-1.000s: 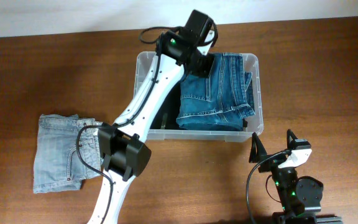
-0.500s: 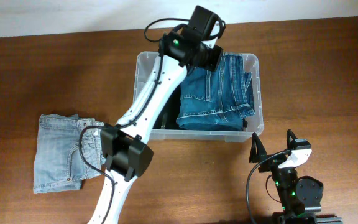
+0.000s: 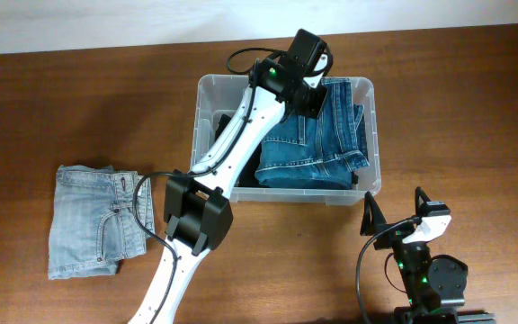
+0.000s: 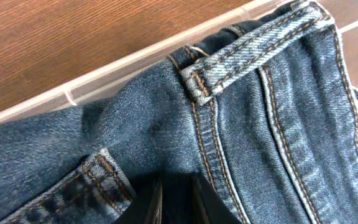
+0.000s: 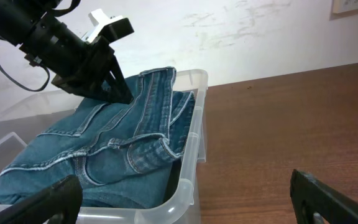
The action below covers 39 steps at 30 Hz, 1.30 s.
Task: Pack container
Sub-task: 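Press the dark jeans' waistband down into the bin's far side with the left gripper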
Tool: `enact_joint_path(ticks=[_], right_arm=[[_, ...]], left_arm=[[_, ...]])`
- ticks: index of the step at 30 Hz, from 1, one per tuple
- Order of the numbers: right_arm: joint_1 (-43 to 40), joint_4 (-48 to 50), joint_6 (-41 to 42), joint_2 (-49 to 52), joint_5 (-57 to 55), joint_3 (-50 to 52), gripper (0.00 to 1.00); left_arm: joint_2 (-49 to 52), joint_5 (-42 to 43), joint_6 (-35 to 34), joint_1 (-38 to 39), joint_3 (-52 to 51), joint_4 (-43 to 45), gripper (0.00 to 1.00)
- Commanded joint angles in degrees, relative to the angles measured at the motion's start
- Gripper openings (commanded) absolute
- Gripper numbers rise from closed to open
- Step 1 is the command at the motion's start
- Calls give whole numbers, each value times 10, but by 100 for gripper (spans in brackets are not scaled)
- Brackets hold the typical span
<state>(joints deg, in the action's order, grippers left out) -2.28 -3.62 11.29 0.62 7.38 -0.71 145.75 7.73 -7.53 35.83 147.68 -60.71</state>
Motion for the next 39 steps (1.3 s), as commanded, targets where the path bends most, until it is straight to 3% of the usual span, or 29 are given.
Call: enact_joint_path(ticks=[1,13,23,28,39], right_arm=[[-4,-2,-5,-4,-5,4,98],[-4,-2,-5,-4,-5,4,98],[-4,-2,-5,-4,-5,4,98],[-4,-2,-5,-4,-5,4,99],[-4,-2,-5,-4,-5,4,99]], left_arm=[[31,21,-5,1,2,-15,18],[18,20,27,2,107,-17,33],[26,19,27,2,96,7,40],[44,21,27,7,95,6,56],[66,-16,27,9,94,3,57]])
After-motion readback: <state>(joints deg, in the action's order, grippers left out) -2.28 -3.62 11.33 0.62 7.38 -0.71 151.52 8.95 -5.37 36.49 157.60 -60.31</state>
